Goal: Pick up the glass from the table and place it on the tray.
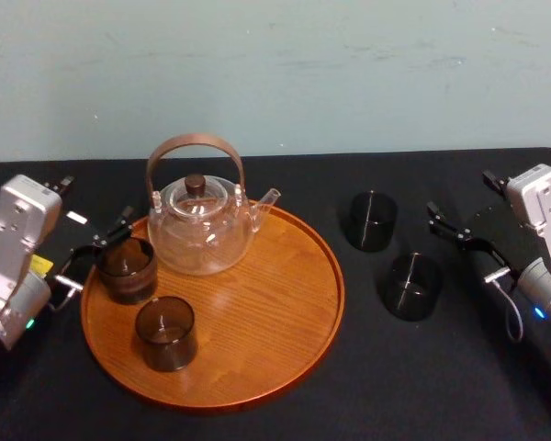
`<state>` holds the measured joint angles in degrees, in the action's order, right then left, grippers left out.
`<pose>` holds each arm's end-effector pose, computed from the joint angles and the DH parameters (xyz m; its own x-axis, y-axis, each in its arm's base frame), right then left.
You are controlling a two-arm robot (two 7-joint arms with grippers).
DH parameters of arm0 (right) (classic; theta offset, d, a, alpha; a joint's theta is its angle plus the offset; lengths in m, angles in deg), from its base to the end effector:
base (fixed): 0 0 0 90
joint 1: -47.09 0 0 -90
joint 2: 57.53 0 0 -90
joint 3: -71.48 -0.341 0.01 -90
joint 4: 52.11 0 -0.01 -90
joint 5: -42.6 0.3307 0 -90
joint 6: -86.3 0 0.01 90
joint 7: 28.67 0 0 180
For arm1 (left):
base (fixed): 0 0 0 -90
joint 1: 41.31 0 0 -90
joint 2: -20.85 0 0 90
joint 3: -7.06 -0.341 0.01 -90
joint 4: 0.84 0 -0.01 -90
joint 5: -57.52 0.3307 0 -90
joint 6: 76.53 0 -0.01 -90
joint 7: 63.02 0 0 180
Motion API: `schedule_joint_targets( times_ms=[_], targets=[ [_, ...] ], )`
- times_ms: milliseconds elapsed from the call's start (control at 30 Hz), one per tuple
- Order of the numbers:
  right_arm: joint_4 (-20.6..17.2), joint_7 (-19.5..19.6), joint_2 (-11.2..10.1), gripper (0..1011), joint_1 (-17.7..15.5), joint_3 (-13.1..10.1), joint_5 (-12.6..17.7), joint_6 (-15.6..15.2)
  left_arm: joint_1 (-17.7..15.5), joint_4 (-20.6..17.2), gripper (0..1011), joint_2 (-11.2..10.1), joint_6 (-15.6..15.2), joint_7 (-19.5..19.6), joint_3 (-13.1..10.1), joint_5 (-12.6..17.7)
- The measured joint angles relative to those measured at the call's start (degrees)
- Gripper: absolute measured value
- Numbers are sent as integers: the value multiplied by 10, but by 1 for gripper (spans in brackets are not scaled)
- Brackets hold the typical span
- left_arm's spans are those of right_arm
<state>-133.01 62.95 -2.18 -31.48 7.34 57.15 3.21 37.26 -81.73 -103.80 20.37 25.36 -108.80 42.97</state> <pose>0.3871 -0.1059 -0.3476 0.2922 -0.8803 0.3738 0.9553 0.2873 -0.0702 0.3871 0.1060 -0.3476 0.2922 0.8803 0.3738 -0.9553 0.2871 0.0705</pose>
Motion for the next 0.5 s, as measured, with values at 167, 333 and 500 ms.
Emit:
schedule_joint_targets(
  times_ms=[167, 333, 500],
  targets=[
    [0, 0, 0, 1009, 0, 0, 0, 0, 0, 0, 1001, 0, 0, 0, 0, 0],
    [0, 0, 0, 1009, 0, 0, 0, 0, 0, 0, 1002, 0, 0, 0, 0, 0],
    [0, 0, 0, 1009, 0, 0, 0, 0, 0, 0, 1001, 0, 0, 0, 0, 0]
  ],
)
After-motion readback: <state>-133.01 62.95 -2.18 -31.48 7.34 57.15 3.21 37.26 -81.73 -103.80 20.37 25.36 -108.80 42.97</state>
